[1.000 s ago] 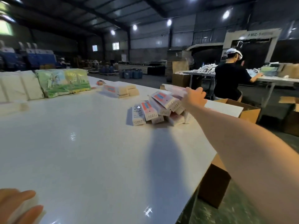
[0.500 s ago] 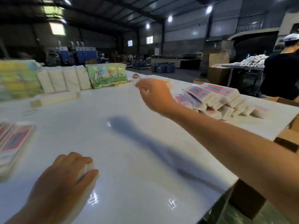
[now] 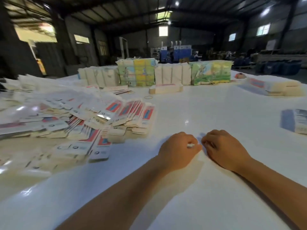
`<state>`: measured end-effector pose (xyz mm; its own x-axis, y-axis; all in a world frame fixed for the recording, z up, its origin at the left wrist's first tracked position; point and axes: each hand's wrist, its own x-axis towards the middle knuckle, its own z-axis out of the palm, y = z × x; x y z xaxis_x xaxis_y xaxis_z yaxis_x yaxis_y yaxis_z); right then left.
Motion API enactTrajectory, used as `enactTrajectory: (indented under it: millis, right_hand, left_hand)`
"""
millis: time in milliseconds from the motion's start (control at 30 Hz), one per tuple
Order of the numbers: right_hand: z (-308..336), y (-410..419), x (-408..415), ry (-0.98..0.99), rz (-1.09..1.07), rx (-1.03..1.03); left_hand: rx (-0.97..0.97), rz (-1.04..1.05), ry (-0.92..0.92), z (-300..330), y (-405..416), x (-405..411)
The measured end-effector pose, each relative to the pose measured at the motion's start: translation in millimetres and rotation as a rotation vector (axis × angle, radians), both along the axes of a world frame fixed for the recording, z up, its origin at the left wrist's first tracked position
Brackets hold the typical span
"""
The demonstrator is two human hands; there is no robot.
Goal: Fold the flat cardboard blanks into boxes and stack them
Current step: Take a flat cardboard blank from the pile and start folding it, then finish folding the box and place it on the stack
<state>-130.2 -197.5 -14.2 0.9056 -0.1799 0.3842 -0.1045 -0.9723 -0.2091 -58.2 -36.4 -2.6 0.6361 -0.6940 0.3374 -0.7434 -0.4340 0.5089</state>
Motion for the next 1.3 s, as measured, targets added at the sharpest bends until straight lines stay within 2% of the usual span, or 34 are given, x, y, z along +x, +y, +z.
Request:
enactTrajectory:
  millis: [33,100,200,233,300,367,467,600,767,833,867,900,967,1033,1167,1300]
  right_hand:
    - [-0.5,-0.5,-0.1,-0.014,0.009,0.003]
    - [-0.3,-0.7,0.0,-0.039,0.026,0.017]
    - [-1.0,1.2,0.0,-0.050,0.018,0.016]
    - [-1.1,2.0,0.4,-0.054,0.020,0.016]
    - [0.0,3.3,0.7,-0.047,0.020,0.022]
    - [1.2,4.3,0.2,-0.047,0.017,0.039]
    - [2.3,6.3,-0.6,-0.069,0.010,0.059]
    - [2.0,7.1,-0.8,-0.082,0.007,0.054]
    - [1.5,4.5,-0.6,-0.042,0.005,0.075]
    - [1.6,4.6,-1.2,-0.044,0.008,0.076]
    - [1.5,4.7,-1.6,-0.044,0.007,0.075]
    - [1.6,4.8,-1.9,-0.048,0.008,0.075]
    - [1.5,5.0,-3.0,-0.059,0.010,0.078]
    - [1.8,5.5,-3.4,-0.048,-0.005,0.064]
    - [4.2,6.1,-3.9,-0.003,-0.010,0.058]
    - [7.9,2.9,-4.6,-0.014,-0.030,0.154]
  left_hand:
    - [-0.050,0.045,0.077,8.8,4.0,9.5]
    - [-0.111,0.187,0.068,28.7,17.3,40.5]
    - [-0.053,0.488,-0.193,56.7,47.2,98.0]
    - [0.008,0.583,-0.227,61.8,56.2,116.9]
    - [0.186,0.720,-0.135,64.7,69.0,148.4]
    - [0.359,0.771,0.020,59.5,73.5,169.1]
    - [0.421,0.747,0.131,45.9,71.6,182.3]
    - [0.272,0.780,0.193,41.8,70.6,182.2]
    - [-0.271,0.679,0.578,57.3,79.7,180.5]
    - [-0.358,0.655,0.675,61.8,85.6,176.0]
    - [-0.314,0.693,0.645,64.7,88.8,171.3]
    - [-0.206,0.762,0.536,67.4,91.7,167.2]
    - [0.063,0.873,0.189,75.4,94.8,159.9]
    - [0.183,0.874,-0.047,90.3,89.4,146.3]
    - [0.161,0.556,-0.266,105.4,56.9,91.0]
    - [0.076,0.194,-0.280,62.0,33.1,19.7]
